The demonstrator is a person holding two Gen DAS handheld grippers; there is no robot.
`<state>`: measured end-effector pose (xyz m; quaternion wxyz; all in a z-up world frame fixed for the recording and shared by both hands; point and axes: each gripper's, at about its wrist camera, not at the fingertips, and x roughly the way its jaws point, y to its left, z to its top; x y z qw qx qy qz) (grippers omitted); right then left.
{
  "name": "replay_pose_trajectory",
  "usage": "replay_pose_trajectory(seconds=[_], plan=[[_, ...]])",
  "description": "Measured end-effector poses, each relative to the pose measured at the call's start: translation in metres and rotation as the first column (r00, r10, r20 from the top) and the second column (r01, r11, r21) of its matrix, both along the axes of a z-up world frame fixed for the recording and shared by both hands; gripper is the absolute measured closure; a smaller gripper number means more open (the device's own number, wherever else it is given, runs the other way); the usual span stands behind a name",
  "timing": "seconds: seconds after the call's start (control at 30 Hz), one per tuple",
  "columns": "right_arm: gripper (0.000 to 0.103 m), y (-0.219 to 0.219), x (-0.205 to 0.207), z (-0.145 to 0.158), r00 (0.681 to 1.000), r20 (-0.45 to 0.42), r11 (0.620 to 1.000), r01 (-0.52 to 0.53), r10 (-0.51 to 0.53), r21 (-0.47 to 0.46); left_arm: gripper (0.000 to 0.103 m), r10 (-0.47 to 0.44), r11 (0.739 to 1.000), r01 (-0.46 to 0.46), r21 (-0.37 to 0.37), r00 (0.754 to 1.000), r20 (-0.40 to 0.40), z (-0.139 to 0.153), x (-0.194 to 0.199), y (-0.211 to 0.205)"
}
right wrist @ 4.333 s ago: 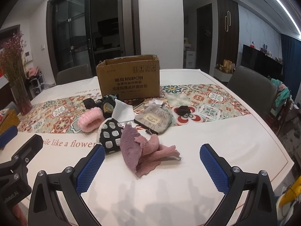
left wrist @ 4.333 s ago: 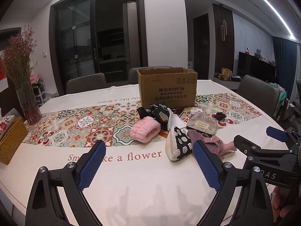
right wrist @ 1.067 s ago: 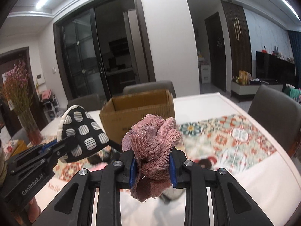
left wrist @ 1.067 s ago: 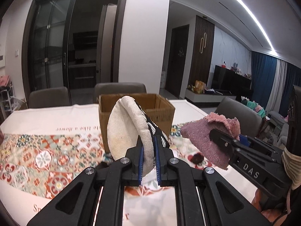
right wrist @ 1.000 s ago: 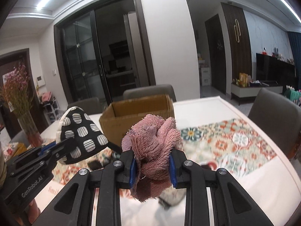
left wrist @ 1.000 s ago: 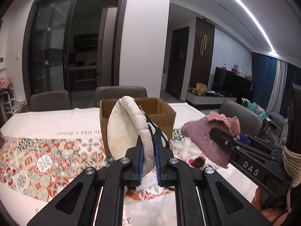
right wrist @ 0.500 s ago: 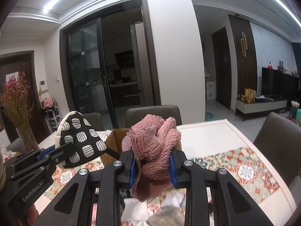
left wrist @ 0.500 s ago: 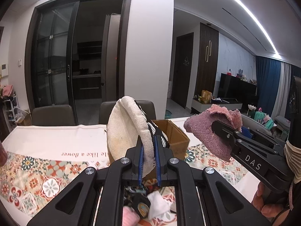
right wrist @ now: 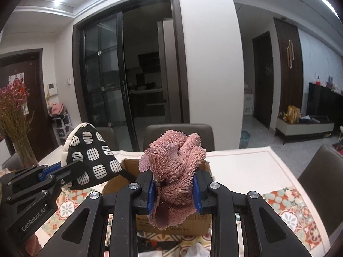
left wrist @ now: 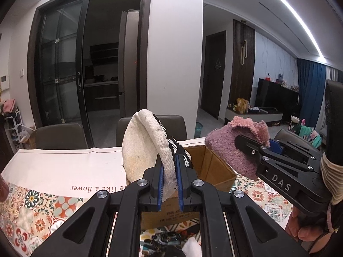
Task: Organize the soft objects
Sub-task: 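Open the left tool over the box while the right tool drops the towel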
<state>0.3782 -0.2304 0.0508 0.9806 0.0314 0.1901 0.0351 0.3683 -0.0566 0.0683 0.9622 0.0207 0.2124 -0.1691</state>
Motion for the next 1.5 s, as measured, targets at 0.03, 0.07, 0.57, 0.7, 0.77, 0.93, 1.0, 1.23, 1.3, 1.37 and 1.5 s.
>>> replay_pose_trajectory(seconds=[0.03, 0.07, 0.57, 0.7, 0.77, 0.93, 1.0, 1.23, 1.3, 1.37, 1.5], plan=[[0.074, -0.002, 0.006, -0.003, 1.000, -0.013, 1.000, -0.005, 0.005, 0.004, 0.091, 0.002, 1.000, -0.002, 0.008, 1.000, -0.004, -0.001, 0.005, -0.002], [0.074, -0.004, 0.013, -0.006, 0.999, -0.030, 1.000, -0.011, 0.011, 0.008, 0.091, 0.001, 1.000, -0.001, 0.017, 1.000, -0.011, -0.003, 0.011, -0.004], [0.074, -0.025, 0.119, -0.045, 0.958, -0.279, 0.998, -0.050, 0.061, 0.048, 0.091, -0.011, 0.998, 0.024, 0.050, 0.973, -0.231, -0.040, 0.090, -0.035], [0.071, -0.031, 0.132, -0.059, 0.936, -0.344, 0.997, -0.049, 0.069, 0.065, 0.090, -0.029, 0.997, 0.048, 0.061, 0.960, -0.277, -0.051, 0.096, -0.038], [0.071, -0.033, 0.135, -0.064, 0.929, -0.364, 0.996, -0.044, 0.068, 0.073, 0.090, -0.042, 0.996, 0.062, 0.061, 0.957, -0.286, -0.054, 0.097, -0.041], [0.054, -0.036, 0.142, -0.074, 0.908, -0.412, 0.996, -0.038, 0.069, 0.083, 0.076, -0.024, 0.996, 0.050, 0.078, 0.952, -0.306, -0.055, 0.100, -0.042], [0.048, -0.037, 0.142, -0.074, 0.908, -0.416, 0.997, -0.026, 0.052, 0.069, 0.075, -0.007, 0.995, 0.037, 0.097, 0.956, -0.293, -0.054, 0.098, -0.040], [0.046, -0.029, 0.126, -0.056, 0.923, -0.385, 1.000, 0.006, 0.003, 0.023, 0.072, 0.026, 0.991, 0.007, 0.131, 0.969, -0.247, -0.045, 0.079, -0.028], [0.046, -0.027, 0.118, -0.049, 0.930, -0.367, 1.000, 0.019, -0.012, 0.015, 0.070, 0.030, 0.992, 0.001, 0.129, 0.970, -0.240, -0.042, 0.077, -0.024], [0.046, -0.023, 0.111, -0.044, 0.934, -0.355, 1.000, 0.027, -0.024, 0.004, 0.069, 0.030, 0.992, 0.000, 0.130, 0.972, -0.234, -0.039, 0.070, -0.019], [0.046, -0.017, 0.094, -0.033, 0.942, -0.333, 0.999, 0.037, -0.037, -0.009, 0.061, 0.037, 0.991, -0.009, 0.130, 0.976, -0.214, -0.032, 0.056, -0.010]])
